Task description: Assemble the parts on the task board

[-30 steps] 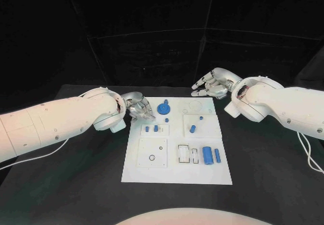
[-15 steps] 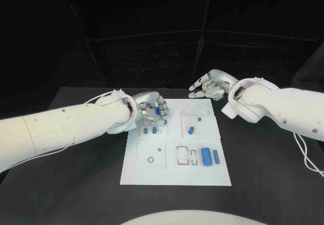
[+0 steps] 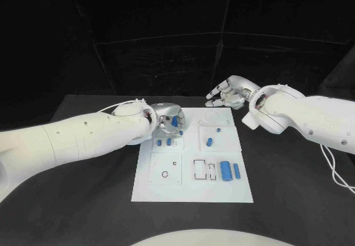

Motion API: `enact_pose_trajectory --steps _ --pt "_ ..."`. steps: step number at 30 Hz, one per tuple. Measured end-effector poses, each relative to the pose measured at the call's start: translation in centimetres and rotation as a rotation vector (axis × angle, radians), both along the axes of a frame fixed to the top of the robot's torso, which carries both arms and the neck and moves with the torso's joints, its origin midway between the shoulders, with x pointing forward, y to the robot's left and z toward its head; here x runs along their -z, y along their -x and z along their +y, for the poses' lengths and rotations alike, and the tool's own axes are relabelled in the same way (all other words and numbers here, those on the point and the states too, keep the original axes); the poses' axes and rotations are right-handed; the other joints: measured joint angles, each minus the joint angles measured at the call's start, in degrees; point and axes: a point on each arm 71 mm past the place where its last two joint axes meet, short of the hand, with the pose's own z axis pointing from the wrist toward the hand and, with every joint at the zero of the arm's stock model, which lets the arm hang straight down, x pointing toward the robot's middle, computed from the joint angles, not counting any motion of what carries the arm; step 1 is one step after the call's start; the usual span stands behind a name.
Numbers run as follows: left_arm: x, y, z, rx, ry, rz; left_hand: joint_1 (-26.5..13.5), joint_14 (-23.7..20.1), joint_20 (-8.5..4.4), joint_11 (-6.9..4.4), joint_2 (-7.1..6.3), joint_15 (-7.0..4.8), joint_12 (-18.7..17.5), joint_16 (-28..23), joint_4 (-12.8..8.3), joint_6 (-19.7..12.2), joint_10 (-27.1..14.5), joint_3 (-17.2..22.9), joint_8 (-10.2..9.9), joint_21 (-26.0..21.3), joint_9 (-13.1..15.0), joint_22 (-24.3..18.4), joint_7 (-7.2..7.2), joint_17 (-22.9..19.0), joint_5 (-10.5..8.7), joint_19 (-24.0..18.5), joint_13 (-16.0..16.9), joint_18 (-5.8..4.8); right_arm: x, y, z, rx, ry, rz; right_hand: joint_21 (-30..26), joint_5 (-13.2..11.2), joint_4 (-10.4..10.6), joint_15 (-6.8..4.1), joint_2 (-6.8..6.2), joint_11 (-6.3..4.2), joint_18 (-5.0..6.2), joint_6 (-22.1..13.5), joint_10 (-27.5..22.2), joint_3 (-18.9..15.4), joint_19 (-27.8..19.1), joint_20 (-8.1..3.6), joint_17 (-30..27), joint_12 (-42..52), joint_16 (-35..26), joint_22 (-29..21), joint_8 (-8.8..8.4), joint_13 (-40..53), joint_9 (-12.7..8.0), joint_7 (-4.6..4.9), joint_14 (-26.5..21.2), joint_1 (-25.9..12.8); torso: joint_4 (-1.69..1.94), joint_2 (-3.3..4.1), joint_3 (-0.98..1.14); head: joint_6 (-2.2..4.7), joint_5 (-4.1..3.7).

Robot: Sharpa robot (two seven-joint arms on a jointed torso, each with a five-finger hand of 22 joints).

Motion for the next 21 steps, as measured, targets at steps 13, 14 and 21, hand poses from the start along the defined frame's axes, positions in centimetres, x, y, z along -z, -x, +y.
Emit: enact_pose_trajectory --steps 13,14,21 --pt "0.3 -0.5 -0.9 0.013 -0.044 -0.024 -0.8 1.1 -0.36 -0.38 0.85 -0.31 -1.3 1.1 -0.4 2.2 2.4 2.6 -1.0 2.8 -1.0 2.8 0.00 0.6 0.00 1.4 -2.3 -0.84 0.0 0.0 0.1 -0.003 -0.001 0.000 0.0 0.0 0.0 0.00 0.00 0.00 0.00 0.0 0.0 0.0 0.0 0.00 0.0 0.0 0.0 0.0 0.00 0.0 0.0 0.00 0.0 0.0 0.00 -0.02 0.00 -0.23 -0.37" --pt "0.3 -0.6 -1.0 0.015 -0.046 -0.024 -0.8 1.2 -0.26 -0.48 0.85 -0.38 -1.3 1.1 -0.5 2.5 2.5 2.7 -1.0 2.9 -1.0 3.0 -0.14 0.6 0.00 1.5 -2.5 -0.84 0.0 0.0 0.2 -0.003 -0.001 0.000 0.0 0.0 0.0 0.00 0.00 0.00 0.00 0.0 0.0 0.0 0.0 0.00 0.0 0.0 0.0 0.0 0.00 0.0 0.0 0.00 0.0 0.0 0.00 -0.02 0.01 -0.24 -0.37" --pt "0.5 -0.8 -1.4 0.017 -0.064 -0.017 -1.1 1.6 -0.76 -0.73 1.09 -0.38 -1.7 1.4 -0.9 3.3 4.3 3.8 -1.7 4.3 -1.5 4.3 -0.22 0.6 0.00 2.0 -3.4 -0.84 0.0 0.0 0.2 -0.005 -0.001 0.000 0.0 0.0 0.0 0.00 0.00 0.00 0.00 0.0 0.0 0.0 0.0 0.00 0.0 0.0 0.0 0.0 0.00 0.0 0.0 0.00 0.0 0.0 0.06 -0.08 0.00 -0.38 -0.49"
